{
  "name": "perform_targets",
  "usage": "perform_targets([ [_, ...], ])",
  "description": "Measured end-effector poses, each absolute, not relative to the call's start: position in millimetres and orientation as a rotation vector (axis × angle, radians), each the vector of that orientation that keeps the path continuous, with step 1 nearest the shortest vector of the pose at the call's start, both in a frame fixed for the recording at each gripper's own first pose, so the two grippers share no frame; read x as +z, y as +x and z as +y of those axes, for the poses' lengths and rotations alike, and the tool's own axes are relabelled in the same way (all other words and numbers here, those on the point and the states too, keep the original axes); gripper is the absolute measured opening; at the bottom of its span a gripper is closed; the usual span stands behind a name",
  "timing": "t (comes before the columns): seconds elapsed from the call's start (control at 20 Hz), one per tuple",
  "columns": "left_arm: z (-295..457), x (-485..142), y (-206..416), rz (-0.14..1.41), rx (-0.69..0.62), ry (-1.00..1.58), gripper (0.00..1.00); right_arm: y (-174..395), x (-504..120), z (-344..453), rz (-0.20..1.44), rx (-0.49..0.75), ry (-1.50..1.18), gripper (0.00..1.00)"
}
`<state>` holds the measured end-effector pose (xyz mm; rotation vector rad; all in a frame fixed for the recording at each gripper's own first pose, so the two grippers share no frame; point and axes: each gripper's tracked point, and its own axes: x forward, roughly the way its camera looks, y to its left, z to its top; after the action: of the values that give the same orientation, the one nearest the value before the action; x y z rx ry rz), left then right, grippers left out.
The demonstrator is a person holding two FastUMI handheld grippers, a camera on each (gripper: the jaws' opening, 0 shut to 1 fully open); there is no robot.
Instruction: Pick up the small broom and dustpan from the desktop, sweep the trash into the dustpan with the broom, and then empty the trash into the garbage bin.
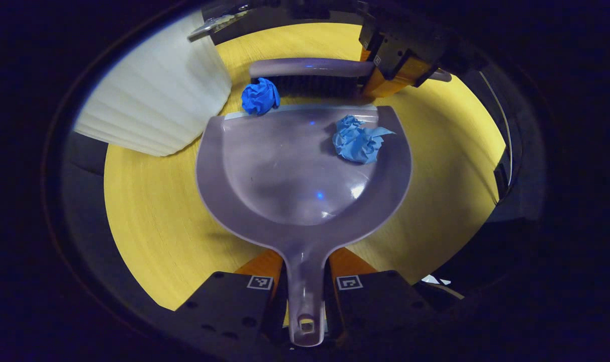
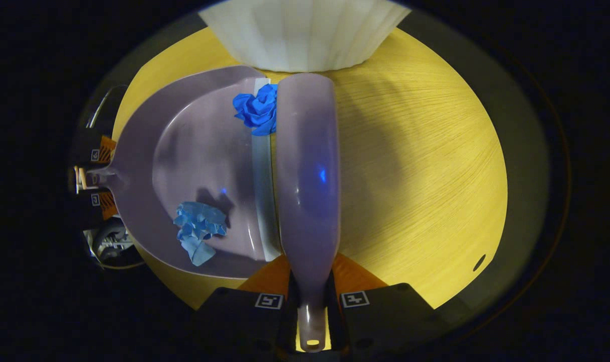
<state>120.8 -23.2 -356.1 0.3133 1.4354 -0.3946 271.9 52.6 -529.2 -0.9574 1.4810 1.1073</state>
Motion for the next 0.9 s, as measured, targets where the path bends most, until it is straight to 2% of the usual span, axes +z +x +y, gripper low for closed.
perform_targets([
  [0.15,-26.7,-353.2,126.8,1.329,-0.474,0.344,0.29,261.4,-522.3,48.9,1.481,1.274,-0.999,0.27],
  [0.2,-28.4,-351.8,126.2,1.324,-0.482,0.342,0.29,268.9,-522.1,49.6,1.473,1.285,-1.02,0.27],
  [0.3,-30.3,-346.8,125.5,1.308,-0.457,0.302,0.3,287.3,-515.8,44.4,1.461,1.2,-0.996,0.28],
  [0.4,-43.0,-344.8,126.8,1.242,-0.458,0.223,0.3,315.5,-510.4,37.4,1.446,1.084,-0.896,0.28],
  [0.55,-59.8,-323.5,118.6,1.131,-0.458,0.115,0.3,340.4,-507.5,14.1,1.427,0.976,-0.768,0.28],
  [0.65,-49.9,-322.4,116.9,1.071,-0.432,0.078,0.31,332.7,-523.7,-18.6,1.416,0.905,-0.693,0.28],
  [0.8,-40.7,-303.6,106.4,1.059,-0.327,0.023,0.31,333.9,-537.3,-44.1,1.428,0.827,-0.565,0.28],
  [0.9,-31.9,-268.9,104.6,1.001,-0.258,-0.013,0.3,331.7,-540.6,-55.5,1.426,0.793,-0.493,0.28],
])
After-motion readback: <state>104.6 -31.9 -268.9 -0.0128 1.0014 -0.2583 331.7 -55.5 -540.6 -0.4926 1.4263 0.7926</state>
